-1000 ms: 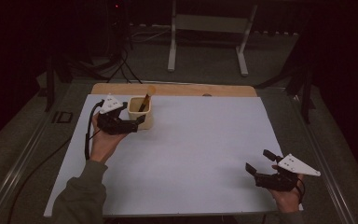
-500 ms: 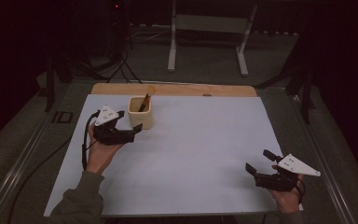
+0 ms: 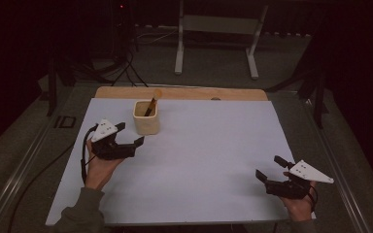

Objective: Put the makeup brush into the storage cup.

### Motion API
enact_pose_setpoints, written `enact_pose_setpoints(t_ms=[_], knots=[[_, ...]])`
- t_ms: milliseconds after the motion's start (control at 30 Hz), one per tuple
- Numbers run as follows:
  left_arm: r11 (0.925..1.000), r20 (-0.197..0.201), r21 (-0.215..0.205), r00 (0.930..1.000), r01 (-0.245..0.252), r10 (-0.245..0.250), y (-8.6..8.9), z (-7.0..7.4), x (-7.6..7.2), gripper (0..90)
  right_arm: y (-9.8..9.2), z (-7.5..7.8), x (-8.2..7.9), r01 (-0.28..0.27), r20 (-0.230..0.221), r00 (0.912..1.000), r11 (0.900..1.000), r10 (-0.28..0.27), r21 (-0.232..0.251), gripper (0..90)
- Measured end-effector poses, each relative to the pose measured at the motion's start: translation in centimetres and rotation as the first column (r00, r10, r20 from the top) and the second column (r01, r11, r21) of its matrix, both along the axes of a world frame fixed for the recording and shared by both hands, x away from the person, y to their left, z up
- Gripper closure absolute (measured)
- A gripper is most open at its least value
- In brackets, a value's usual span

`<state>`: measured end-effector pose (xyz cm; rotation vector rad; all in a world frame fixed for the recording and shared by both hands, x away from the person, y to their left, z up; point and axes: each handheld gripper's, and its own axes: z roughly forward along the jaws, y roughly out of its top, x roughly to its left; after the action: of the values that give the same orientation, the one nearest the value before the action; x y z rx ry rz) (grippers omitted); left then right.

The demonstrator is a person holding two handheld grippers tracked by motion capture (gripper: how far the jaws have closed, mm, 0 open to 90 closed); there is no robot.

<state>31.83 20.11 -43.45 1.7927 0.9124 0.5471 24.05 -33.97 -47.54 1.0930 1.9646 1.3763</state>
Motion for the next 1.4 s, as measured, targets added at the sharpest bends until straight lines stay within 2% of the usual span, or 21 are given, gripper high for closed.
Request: enact_pose_setpoints(t_ms=[233, 300, 367, 433, 600, 667, 967, 1400], knots=[[0.9996, 0.014, -0.027, 0.9998, -0.013, 0.013, 1.0, -0.6, -1.3, 14.2, 0.0, 0.0, 0.2, -0.005, 0.002, 1.0000, 1.000, 0.005, -0.002, 9.3], [0.9990, 0.041, -0.039, 0.9989, -0.023, 0.024, 1.3, -0.7, -1.8, 15.5, 0.0, 0.0, 0.3, -0.006, 0.001, 1.0000, 1.000, 0.006, -0.003, 9.3], [0.9984, 0.047, -0.050, 0.9985, -0.026, 0.028, 1.6, -0.9, -2.3, 15.5, 0.1, 0.0, 0.4, -0.007, 0.000, 1.0000, 1.000, 0.007, 0.000, 9.3], [0.9984, 0.047, -0.050, 0.9985, -0.026, 0.028, 1.6, -0.9, -2.3, 15.5, 0.1, 0.0, 0.5, -0.006, 0.001, 1.0000, 1.000, 0.006, -0.001, 9.3], [0.9962, 0.056, -0.066, 0.9965, -0.057, 0.061, 2.4, -1.6, -3.4, 15.8, 0.0, -0.1, 0.9, -0.004, -0.001, 1.0000, 1.000, 0.004, 0.002, 9.3], [0.9959, 0.056, -0.071, 0.9966, -0.057, 0.061, 2.7, -1.8, -3.7, 15.8, 0.1, -0.1, 1.0, -0.004, -0.002, 1.0000, 1.000, 0.004, -0.001, 9.3], [0.9955, 0.050, -0.054, 0.9954, -0.078, 0.081, 3.9, -2.5, -5.2, 15.7, 0.5, 0.0, 1.4, -0.011, 0.007, 0.9999, 1.000, 0.011, -0.009, 9.4], [0.9925, 0.060, -0.069, 0.9927, -0.101, 0.105, 5.5, -2.4, -6.9, 15.7, 0.1, 0.5, 1.3, -0.027, 0.047, 0.9985, 1.000, 0.027, 0.004, 9.3]])
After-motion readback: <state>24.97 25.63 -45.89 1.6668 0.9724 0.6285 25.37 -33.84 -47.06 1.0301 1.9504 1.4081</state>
